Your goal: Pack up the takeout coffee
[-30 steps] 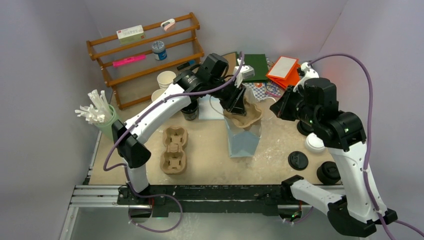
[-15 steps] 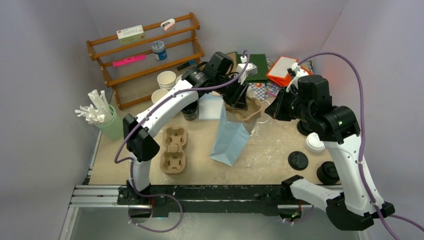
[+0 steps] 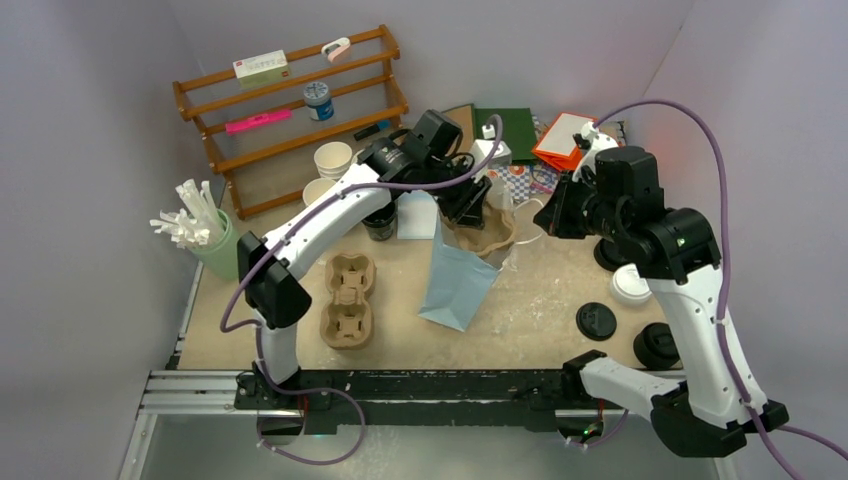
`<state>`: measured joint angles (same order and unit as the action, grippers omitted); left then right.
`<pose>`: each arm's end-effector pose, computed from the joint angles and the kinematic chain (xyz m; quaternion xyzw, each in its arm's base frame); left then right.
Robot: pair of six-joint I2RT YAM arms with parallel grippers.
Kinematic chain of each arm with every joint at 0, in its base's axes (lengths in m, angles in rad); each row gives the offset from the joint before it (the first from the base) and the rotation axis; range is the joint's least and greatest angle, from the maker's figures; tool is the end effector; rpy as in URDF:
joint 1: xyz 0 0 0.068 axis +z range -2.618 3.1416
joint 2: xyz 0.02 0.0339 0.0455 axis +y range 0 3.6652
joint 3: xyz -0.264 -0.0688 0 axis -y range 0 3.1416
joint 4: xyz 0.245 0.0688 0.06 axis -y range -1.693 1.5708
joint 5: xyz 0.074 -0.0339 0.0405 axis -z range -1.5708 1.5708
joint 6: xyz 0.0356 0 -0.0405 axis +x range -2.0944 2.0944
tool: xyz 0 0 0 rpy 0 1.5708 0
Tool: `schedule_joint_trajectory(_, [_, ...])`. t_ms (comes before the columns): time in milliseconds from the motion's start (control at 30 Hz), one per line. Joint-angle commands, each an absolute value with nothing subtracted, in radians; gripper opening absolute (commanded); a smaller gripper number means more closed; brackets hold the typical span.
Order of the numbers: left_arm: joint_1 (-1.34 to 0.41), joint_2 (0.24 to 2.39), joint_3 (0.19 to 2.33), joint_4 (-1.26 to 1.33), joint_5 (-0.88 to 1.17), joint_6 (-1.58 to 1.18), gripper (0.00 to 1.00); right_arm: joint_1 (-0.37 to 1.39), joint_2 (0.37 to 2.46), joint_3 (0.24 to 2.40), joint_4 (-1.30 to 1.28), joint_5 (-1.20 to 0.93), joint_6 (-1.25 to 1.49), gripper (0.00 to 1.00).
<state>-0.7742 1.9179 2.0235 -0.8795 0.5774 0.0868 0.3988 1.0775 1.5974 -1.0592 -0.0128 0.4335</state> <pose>0.2877 -0.3085 0.3747 0.4691 0.7568 -0.3724 0.2618 0.1582 0.0672 0.4635 0.0119 0.8698 0.2045 0.4488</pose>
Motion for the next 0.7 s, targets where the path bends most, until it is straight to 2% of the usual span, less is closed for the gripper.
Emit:
schedule_joint_trajectory(0, [-0.797,1.808,1.968,-0.901,0.586,0.22,0.27,0.398,1.101,1.674,-1.06,0.008,0.381,0.0])
schedule_joint_trajectory(333, [-0.922,1.799,1.866,-0.934,0.361,0.359,0.27,0.398,1.126,1.681,-1.044,-0.098,0.368,0.0])
schedule_joint_trajectory(667, [-0.98,1.849,1.825,-0.807,0.155,0.361,0.26,0.398,1.078,1.601,-1.007,-0.108,0.421,0.0])
